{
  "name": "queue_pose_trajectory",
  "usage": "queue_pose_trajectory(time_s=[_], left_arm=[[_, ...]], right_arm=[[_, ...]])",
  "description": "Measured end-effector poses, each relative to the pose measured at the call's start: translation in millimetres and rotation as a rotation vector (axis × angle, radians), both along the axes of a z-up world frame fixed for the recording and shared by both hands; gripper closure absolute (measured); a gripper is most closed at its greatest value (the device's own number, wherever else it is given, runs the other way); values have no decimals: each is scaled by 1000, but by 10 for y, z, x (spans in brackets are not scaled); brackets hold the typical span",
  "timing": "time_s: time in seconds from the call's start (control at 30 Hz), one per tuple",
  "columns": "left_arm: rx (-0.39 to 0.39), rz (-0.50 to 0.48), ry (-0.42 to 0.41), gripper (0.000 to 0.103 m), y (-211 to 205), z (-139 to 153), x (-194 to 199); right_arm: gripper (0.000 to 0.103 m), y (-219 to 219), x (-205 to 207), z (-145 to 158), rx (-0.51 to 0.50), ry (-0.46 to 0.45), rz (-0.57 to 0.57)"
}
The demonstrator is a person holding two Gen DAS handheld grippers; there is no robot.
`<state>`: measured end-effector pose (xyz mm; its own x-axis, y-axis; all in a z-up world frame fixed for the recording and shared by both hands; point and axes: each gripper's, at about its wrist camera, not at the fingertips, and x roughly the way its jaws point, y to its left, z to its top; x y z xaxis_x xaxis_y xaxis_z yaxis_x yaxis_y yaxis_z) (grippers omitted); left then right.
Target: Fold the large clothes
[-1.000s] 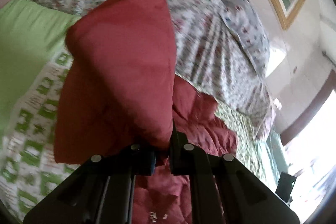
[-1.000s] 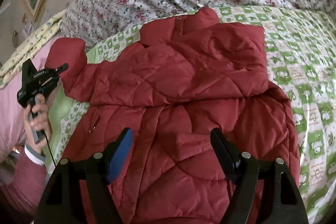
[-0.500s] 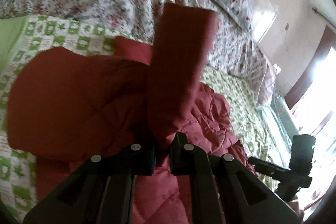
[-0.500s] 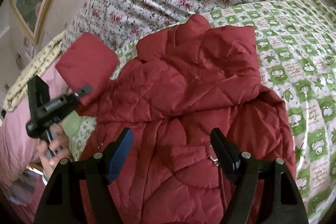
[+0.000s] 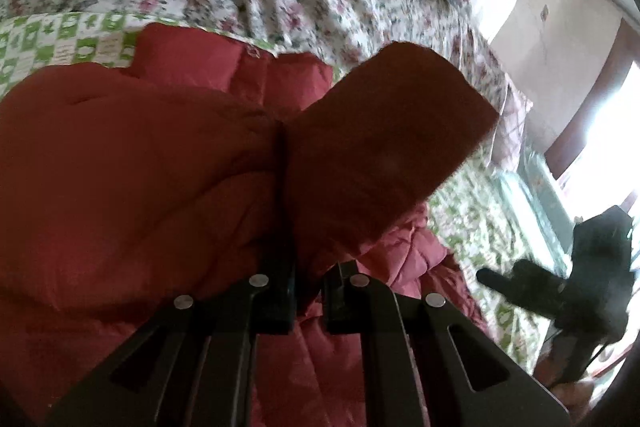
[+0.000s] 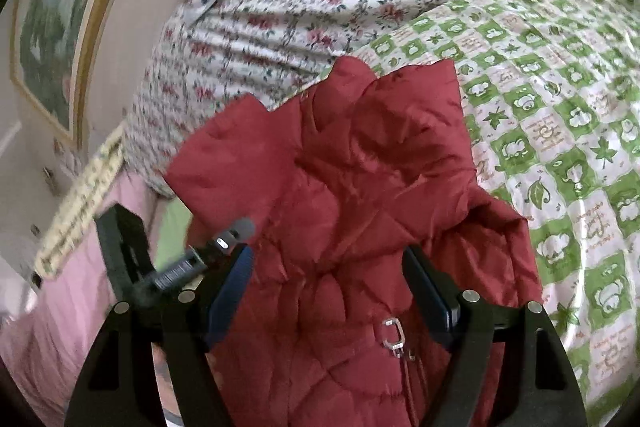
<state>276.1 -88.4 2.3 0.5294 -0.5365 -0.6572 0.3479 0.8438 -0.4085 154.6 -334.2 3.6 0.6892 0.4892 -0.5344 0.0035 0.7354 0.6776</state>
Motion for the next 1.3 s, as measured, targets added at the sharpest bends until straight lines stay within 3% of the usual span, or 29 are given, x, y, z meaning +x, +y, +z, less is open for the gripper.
queue_pose_trajectory(time_s=[0.37, 0.53, 0.6, 0.63, 0.67, 0.7, 0.83, 0.97, 1.1, 1.3], left_arm=[[196, -11, -39, 96, -368, -229, -138], [241, -15, -45, 90, -425, -247, -153], [226, -29, -21, 80, -405, -252, -145], [217, -38, -6, 74, -389, -250, -145], [198, -54, 8, 66, -348, -238, -166], [186, -67, 11, 61, -314, -215, -195], [152, -63, 4, 60, -141, -91, -354], [139, 1, -17, 60, 171, 81, -394], [149, 117, -51, 60, 562, 264, -245], [149, 196, -7, 60, 931, 213, 108]], right_arm=[[24, -26, 534, -103, 128, 20, 13], [24, 118, 813, -226, 112, 69, 55], [45, 202, 887, -265, 87, 80, 77], [76, 236, 911, -278, 47, 97, 71], [89, 237, 918, -286, 25, 104, 61], [89, 218, 916, -293, 20, 102, 54], [94, 127, 864, -264, -28, 83, 15], [95, -21, 794, -202, -48, 64, -24], [95, -87, 768, -204, -108, 69, -45], [95, -1, 819, -366, -196, 106, -32]])
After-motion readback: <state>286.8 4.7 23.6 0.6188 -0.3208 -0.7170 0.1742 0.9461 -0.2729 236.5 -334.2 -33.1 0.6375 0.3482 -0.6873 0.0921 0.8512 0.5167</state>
